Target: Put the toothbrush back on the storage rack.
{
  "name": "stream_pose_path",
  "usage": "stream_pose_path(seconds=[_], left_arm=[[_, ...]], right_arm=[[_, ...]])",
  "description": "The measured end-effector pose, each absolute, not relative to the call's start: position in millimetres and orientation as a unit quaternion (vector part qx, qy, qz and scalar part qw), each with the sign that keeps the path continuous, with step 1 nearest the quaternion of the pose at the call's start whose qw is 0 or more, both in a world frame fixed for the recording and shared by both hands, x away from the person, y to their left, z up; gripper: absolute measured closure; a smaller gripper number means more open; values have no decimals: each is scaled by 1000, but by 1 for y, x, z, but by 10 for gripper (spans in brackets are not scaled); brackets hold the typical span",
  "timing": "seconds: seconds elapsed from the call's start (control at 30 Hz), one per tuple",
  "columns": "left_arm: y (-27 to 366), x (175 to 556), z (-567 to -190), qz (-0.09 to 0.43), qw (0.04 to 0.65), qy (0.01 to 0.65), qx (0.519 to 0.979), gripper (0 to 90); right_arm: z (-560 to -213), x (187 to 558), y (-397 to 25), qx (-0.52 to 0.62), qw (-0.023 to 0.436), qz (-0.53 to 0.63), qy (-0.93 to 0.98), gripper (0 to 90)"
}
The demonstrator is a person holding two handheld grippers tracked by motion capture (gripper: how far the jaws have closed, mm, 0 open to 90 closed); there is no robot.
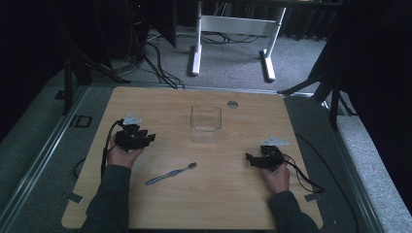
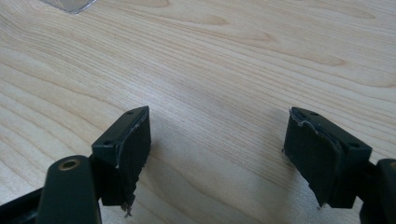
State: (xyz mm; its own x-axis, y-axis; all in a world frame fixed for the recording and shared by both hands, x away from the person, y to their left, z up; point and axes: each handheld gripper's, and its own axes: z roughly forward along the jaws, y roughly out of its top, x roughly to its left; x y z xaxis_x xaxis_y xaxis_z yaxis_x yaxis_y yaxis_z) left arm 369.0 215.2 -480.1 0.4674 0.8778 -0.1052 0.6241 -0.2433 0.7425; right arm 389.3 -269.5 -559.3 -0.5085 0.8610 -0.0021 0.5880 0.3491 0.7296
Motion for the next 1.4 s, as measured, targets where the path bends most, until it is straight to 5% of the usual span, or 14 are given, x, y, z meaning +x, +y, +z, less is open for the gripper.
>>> stream_pose_path(seconds=[1.4], left_arm=[[195,359,-471,160,352,459,800,573]], right_arm=[[-559,389,-270,454,198,345,797,227]])
